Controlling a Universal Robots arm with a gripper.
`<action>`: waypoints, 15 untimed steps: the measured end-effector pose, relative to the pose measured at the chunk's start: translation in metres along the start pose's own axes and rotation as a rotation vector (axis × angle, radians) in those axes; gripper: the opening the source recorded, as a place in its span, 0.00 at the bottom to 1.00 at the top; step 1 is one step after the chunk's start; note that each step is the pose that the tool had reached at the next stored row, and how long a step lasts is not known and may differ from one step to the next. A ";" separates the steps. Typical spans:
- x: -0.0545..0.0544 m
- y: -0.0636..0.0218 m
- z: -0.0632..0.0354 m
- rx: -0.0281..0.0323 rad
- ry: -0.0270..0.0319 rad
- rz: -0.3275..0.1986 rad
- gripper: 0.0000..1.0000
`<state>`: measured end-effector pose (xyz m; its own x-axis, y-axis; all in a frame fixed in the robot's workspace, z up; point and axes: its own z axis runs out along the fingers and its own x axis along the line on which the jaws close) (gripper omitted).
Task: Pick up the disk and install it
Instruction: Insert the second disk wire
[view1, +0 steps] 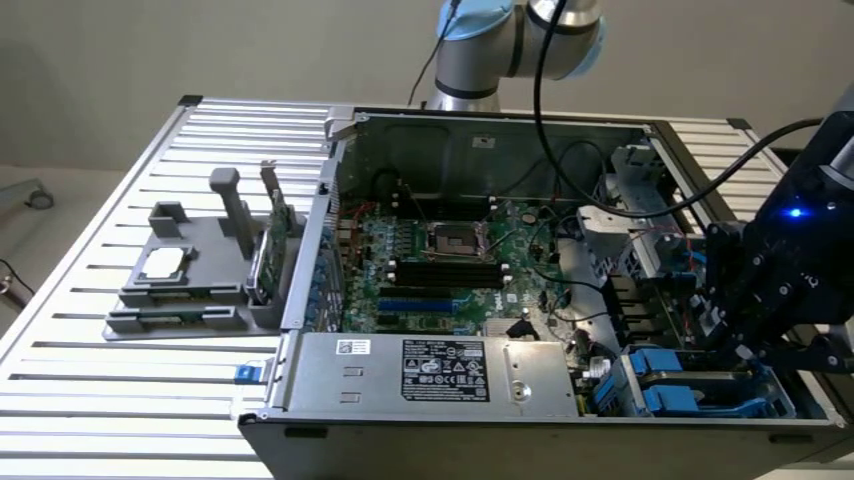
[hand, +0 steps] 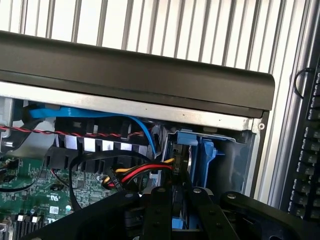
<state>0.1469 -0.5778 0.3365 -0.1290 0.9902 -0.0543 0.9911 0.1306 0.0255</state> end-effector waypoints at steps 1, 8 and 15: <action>0.000 -0.0003 0.0000 0.0001 -0.0003 0.000 0.18; 0.002 -0.0008 0.0002 0.0007 -0.0057 0.000 0.18; 0.004 -0.0004 0.0007 0.0015 -0.0113 0.000 0.18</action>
<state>0.1459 -0.5735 0.3356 -0.1286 0.9895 -0.0655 0.9912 0.1304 0.0240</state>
